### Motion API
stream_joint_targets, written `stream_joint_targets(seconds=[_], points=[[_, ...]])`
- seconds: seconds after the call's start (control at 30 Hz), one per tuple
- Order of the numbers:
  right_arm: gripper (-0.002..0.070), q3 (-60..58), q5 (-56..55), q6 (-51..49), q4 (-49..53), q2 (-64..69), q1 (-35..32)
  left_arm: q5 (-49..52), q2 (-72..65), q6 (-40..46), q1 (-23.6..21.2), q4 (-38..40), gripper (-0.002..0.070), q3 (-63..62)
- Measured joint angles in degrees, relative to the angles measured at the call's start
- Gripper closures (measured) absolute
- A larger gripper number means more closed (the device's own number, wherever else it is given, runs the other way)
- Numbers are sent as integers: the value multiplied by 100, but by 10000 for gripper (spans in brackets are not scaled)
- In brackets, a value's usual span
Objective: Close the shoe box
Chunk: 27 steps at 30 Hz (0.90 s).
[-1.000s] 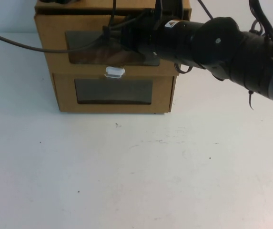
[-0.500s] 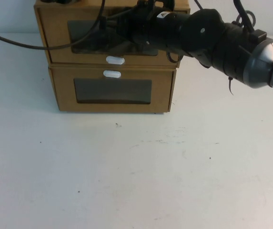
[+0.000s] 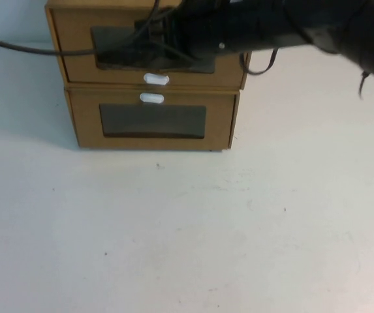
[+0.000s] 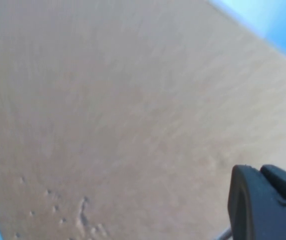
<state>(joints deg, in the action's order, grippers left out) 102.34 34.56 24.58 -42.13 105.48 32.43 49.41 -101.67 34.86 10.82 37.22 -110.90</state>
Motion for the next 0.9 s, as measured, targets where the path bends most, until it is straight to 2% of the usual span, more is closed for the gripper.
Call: stream_joint_targets(seconds=[0.07, 0.17, 0.33, 0.47, 0.67, 0.77, 0.9], points=[[687, 0, 312, -336, 376, -349, 12, 76, 280, 0, 0, -69, 677, 0], [687, -206, 638, -1121, 1479, -983, 183, 193, 688, -59, 0, -189, 677, 12], [687, -1327, 1195, -2289, 3266, -2547, 722, 21, 1796, -85, 0, -294, 677, 745], [687, -2772, 1245, -2908, 3776, -4205, 937, -545, 3195, -85, 0, -365, 677, 2161], [687, -4936, 1273, -3645, 4078, -7139, 947, -1633, 5597, -49, 0, -379, 677, 5023], [687, -5661, 1484, -4034, 4174, -8558, 947, -2250, 6911, -49, 0, -379, 677, 6411], [687, -6291, 1698, -4476, 4363, -9973, 947, -2565, 8351, -127, 0, -379, 677, 7611]])
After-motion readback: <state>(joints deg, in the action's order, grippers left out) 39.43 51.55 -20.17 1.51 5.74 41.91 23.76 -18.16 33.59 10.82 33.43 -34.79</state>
